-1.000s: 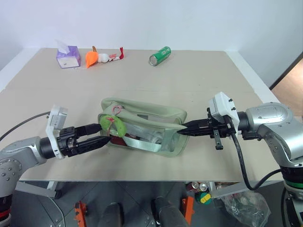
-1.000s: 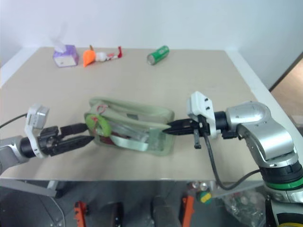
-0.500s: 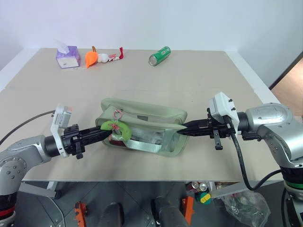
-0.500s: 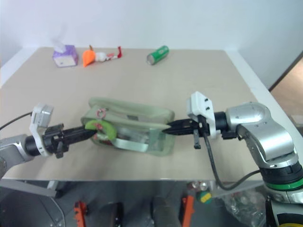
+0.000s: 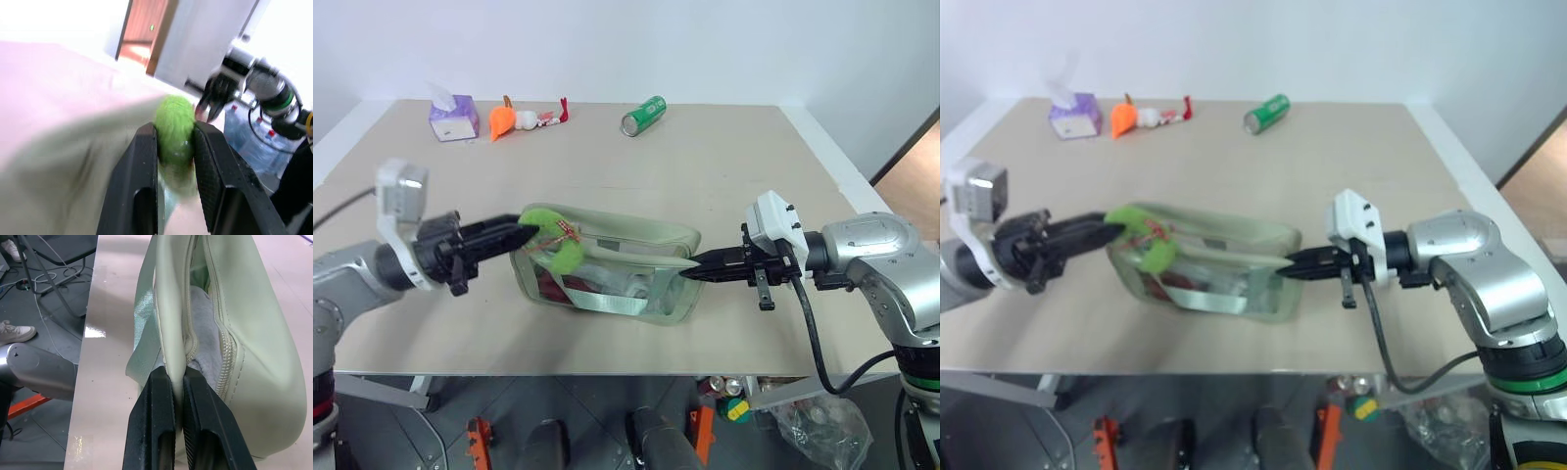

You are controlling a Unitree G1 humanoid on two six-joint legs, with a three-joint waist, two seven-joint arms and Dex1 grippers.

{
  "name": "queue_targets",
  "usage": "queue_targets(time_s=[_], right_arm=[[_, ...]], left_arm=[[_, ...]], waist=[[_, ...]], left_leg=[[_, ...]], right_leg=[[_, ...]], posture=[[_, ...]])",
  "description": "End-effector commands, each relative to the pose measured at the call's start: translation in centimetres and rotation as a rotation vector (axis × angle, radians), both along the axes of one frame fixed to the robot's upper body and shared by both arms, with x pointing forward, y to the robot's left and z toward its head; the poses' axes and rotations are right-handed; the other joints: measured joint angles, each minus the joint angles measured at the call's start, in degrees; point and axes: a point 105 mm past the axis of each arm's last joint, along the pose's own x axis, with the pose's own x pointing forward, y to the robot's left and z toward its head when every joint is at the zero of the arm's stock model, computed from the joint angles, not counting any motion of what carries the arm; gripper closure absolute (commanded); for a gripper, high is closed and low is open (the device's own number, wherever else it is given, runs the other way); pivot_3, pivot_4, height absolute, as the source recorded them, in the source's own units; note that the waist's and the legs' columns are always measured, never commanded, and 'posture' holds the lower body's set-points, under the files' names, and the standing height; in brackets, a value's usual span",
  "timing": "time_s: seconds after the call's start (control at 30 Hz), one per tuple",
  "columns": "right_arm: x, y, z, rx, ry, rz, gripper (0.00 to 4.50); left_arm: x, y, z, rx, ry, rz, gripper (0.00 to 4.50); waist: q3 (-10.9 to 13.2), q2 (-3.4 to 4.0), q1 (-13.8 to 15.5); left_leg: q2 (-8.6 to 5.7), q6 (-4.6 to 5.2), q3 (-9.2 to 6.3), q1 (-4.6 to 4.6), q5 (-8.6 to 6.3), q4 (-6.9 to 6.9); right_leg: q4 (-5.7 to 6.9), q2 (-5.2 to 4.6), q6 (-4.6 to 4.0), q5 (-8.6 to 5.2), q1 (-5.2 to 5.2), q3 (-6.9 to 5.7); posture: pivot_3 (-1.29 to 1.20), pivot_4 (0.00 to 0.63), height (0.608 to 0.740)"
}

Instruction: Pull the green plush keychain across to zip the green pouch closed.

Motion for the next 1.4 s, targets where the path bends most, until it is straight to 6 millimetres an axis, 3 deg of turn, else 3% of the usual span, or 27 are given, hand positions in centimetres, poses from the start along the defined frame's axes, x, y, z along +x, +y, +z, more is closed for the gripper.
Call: queue_targets(time_s=[0.03,0.23,0.4,0.63,0.93,1.1,1.4], right_arm=[[-0.1,0.1,0.4,-0.014,-0.022,0.012,4.5],[-0.2,0.2,0.4,-0.011,-0.027,0.011,4.5],[-0.2,0.2,0.5,-0.008,-0.031,0.008,4.5],[-0.4,0.0,0.4,-0.004,-0.027,-0.003,4.5],[-0.5,0.2,0.2,-0.002,-0.027,-0.003,4.5],[-0.5,0.2,0.1,0.0,-0.025,-0.004,4.5],[-0.3,0.4,0.0,0.002,-0.021,0.002,4.5]], left_arm=[[0.3,0.8,2.5,-0.072,-0.062,0.024,3.41],[2.8,-0.7,2.0,-0.047,-0.059,0.066,3.41],[3.7,-1.6,1.4,-0.008,-0.054,0.058,3.41],[6.0,-2.6,-2.0,0.184,-0.036,0.124,3.41],[6.6,-4.2,0.3,0.141,-0.107,0.076,3.41],[6.3,-3.8,2.3,0.077,-0.125,0.073,3.41],[5.9,-2.7,3.0,0.067,-0.139,0.106,3.41]], waist=[[0.0,0.0,-0.01],[0.0,0.0,0.05],[0.0,0.0,0.0],[0.0,0.0,0.03],[-0.01,-0.01,0.07],[0.0,0.0,0.05],[0.0,-0.01,0.02]], left_leg=[[0.0,0.0,0.0,0.0,0.0,0.0],[-0.03,0.0,0.0,0.0,0.0,0.02],[-0.02,0.0,-0.02,-0.01,0.0,0.02],[-0.03,0.0,-0.05,0.0,0.0,0.0],[-0.05,0.0,-0.04,0.0,0.0,0.07],[-0.03,0.0,-0.07,-0.01,0.0,0.03],[-0.03,0.0,-0.09,-0.01,0.0,0.04]], right_leg=[[0.0,0.0,0.01,0.01,0.0,0.0],[0.0,-0.01,0.08,0.05,0.04,0.02],[0.0,0.03,0.24,0.14,0.02,0.03],[0.0,0.03,0.26,0.14,0.03,0.03],[0.0,0.03,0.29,0.16,0.08,0.08],[0.0,0.07,0.38,0.2,0.06,0.08],[0.0,0.08,0.4,0.21,0.07,0.08]], posture=[[0.0,0.15,0.74],[0.0,0.15,0.74],[0.0,0.15,0.74],[0.0,0.15,0.74],[0.0,0.15,0.74],[0.0,0.15,0.74],[0.0,0.15,0.74]])
